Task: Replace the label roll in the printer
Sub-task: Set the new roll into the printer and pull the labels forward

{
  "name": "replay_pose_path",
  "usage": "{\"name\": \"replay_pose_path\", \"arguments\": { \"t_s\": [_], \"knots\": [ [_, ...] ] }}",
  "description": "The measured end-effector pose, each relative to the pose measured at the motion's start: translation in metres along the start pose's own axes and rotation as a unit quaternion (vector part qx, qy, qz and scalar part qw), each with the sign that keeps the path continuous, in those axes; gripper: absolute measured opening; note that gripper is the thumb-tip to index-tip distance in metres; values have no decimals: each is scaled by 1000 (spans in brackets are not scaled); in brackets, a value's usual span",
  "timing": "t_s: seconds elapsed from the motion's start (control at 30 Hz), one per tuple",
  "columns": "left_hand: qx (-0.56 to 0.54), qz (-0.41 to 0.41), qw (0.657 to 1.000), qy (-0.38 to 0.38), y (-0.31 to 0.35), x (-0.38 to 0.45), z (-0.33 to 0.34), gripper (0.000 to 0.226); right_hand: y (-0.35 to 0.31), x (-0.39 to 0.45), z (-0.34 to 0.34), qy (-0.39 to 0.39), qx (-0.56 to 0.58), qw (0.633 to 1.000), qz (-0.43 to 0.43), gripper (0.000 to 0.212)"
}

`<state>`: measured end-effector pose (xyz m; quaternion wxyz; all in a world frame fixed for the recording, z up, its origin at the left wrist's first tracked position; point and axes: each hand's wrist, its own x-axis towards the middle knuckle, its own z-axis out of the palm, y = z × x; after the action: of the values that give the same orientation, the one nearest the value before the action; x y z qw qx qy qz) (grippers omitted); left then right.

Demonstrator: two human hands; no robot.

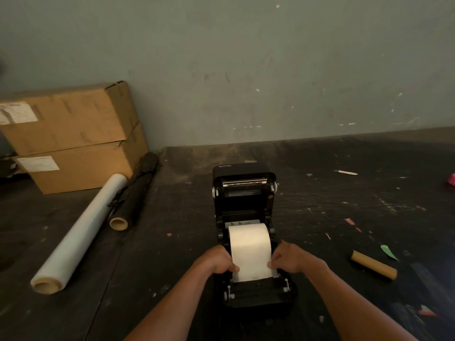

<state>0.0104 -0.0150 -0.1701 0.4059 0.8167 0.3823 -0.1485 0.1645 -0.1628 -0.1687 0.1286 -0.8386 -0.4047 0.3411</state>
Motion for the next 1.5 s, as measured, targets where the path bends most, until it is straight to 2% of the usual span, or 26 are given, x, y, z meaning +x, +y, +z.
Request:
{"name": "replay_pose_path", "arguments": {
  "t_s": [0.13, 0.23, 0.37, 0.5, 0.6, 0.67, 0.73, 0.93, 1.13, 1.23, 1.3, 1.37, 1.43, 1.5],
  "knots": [
    [36, -25, 999, -3, 10, -4, -4, 42, -3, 5, 0, -19, -47, 998, 23, 21],
    [30, -36, 999, -9, 12, -6, -6, 50, -6, 9, 1, -8, -77, 996, 50, 31],
    [8, -46, 999, 2, 9, -9, -4, 45, -5, 12, 2, 7, -70, 995, 66, 45],
    [16, -45, 999, 3, 10, -8, -1, 45, -6, 2, 6, 69, -25, 995, 66, 42],
    [46, -49, 998, -8, 14, -6, -3, 44, -6, -16, 13, 150, -25, 988, -6, 25],
    [68, -58, 996, -19, 16, -5, -5, 43, -8, -29, 21, 140, -66, 984, -93, 25],
    [90, -62, 994, -25, 20, -5, -8, 43, -4, -34, 30, 113, -104, 978, -144, 29],
    [138, -67, 988, -23, 26, -10, -10, 44, 4, -31, 37, 136, -120, 966, -183, 23],
    [108, -54, 993, -10, 25, -14, -7, 39, 5, -31, 40, 140, -168, 948, -230, 24],
    [34, -30, 998, 37, 14, -16, 2, 23, 7, -32, 42, 137, -187, 940, -251, 26],
    [-9, 12, 988, 151, 2, -26, 15, 22, 8, -34, 43, 136, -203, 933, -263, 25],
    [18, 89, 959, 269, -6, -42, 30, 26, 10, -34, 45, 147, -207, 929, -269, 25],
    [79, 173, 939, 288, -12, -54, 45, 28, 11, -35, 47, 158, -201, 930, -265, 26],
    [129, 216, 931, 265, -16, -58, 52, 33, 12, -35, 50, 166, -201, 928, -267, 27]
  ]
}}
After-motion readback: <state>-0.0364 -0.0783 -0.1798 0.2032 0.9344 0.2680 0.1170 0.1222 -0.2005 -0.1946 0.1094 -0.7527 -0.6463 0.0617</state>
